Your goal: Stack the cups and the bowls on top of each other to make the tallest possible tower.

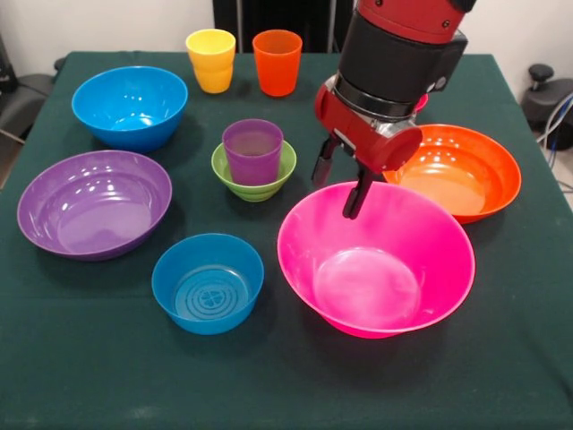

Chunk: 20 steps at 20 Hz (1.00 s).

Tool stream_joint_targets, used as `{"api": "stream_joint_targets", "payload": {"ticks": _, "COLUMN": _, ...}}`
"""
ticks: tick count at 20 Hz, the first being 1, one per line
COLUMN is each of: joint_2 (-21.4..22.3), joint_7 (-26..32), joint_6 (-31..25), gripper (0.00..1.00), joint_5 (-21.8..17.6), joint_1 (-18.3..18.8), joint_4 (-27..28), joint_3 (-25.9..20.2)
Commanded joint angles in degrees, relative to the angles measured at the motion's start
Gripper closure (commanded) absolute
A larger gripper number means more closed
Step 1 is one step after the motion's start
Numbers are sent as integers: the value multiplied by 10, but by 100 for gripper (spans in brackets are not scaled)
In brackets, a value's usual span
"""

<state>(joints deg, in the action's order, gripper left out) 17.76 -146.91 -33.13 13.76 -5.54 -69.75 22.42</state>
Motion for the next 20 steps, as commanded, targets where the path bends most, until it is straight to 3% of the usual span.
{"api": "stream_joint_targets", "payload": {"ticks": 1, "joint_2": -19, "joint_7": -38, "joint_6": -27, "gripper": 0, "joint_5": -8, "joint_1": 9, "joint_4": -7, "joint_3": -43}}
{"api": "stream_joint_targets", "payload": {"ticks": 10, "joint_2": -42, "joint_7": -38, "joint_6": -17, "gripper": 0, "joint_5": -17, "joint_1": 6, "joint_4": 10, "joint_3": -31}}
{"api": "stream_joint_targets", "payload": {"ticks": 20, "joint_2": -82, "joint_7": -14, "joint_6": -5, "gripper": 0, "joint_5": -17, "joint_1": 24, "joint_4": 39, "joint_3": -53}}
